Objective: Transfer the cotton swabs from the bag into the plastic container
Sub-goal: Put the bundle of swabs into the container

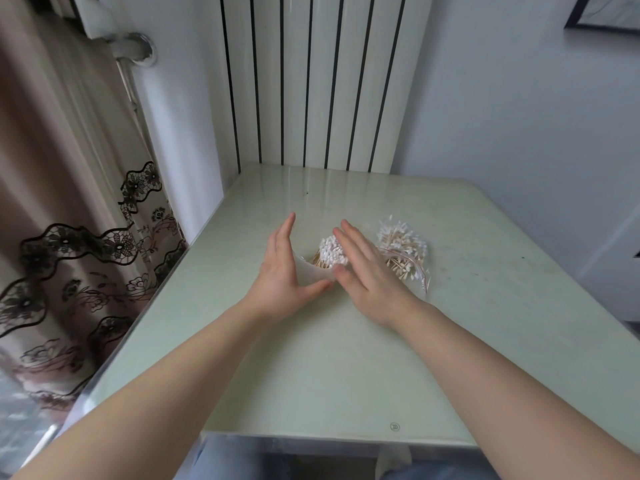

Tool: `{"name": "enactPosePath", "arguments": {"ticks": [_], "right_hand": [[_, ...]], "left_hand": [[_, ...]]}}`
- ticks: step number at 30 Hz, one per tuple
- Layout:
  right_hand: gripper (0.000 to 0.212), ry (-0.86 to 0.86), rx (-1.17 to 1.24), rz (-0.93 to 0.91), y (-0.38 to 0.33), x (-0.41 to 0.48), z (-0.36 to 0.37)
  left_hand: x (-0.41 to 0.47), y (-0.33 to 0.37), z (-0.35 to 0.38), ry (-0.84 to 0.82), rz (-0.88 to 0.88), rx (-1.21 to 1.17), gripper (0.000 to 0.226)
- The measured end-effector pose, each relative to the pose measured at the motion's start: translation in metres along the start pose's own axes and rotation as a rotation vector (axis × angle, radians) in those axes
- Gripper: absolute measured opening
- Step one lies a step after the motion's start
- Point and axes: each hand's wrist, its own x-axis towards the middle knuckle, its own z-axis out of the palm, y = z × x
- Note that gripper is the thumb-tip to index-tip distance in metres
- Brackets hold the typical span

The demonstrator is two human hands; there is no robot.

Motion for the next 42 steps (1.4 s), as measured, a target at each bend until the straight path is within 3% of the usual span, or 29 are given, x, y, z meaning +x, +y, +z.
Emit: {"name": "enactPosePath", "arguments": {"ticks": [3, 7, 11, 18, 27, 30, 33, 37, 42], "right_hand": [[0.088, -0.095, -0.099, -0.026, 0.000, -0.001, 0.001], [0.092, -0.089, -0.085, -0.003, -0.002, 0.004, 0.000], [0.078, -0.079, -0.029, 0.060, -0.003, 0.002, 0.004], [0.073, -0.078, 0.019, 0.095, -0.005, 0.002, 0.006], [0.071, -0.083, 0.050, 0.111, -0.006, 0.001, 0.006], [0.071, -0.080, 0.068, 0.130, -0.008, 0.000, 0.005], [0.069, -0.065, 0.074, 0.135, -0.009, -0.001, 0.003], [0.066, -0.045, 0.050, 0.106, -0.009, 0.000, -0.002], [0.068, -0.035, -0.168, -0.075, -0.019, 0.025, -0.014]], "left_hand": [[-0.001, -0.002, 0.000, 0.002, -0.006, -0.005, 0.125], [-0.001, -0.001, -0.002, 0.023, -0.045, 0.012, 0.125], [0.000, -0.004, -0.005, 0.004, -0.071, -0.010, 0.127], [-0.003, -0.013, -0.008, -0.003, -0.158, -0.099, 0.129], [0.002, -0.004, -0.023, 0.005, -0.182, 0.246, 0.101], [0.008, -0.001, -0.027, 0.006, -0.155, 0.239, 0.098], [0.011, 0.003, -0.029, -0.033, -0.156, 0.307, 0.100], [0.017, 0.017, -0.030, -0.001, 0.004, 0.621, 0.107], [0.017, 0.015, -0.023, -0.074, -0.155, 0.381, 0.135]]}}
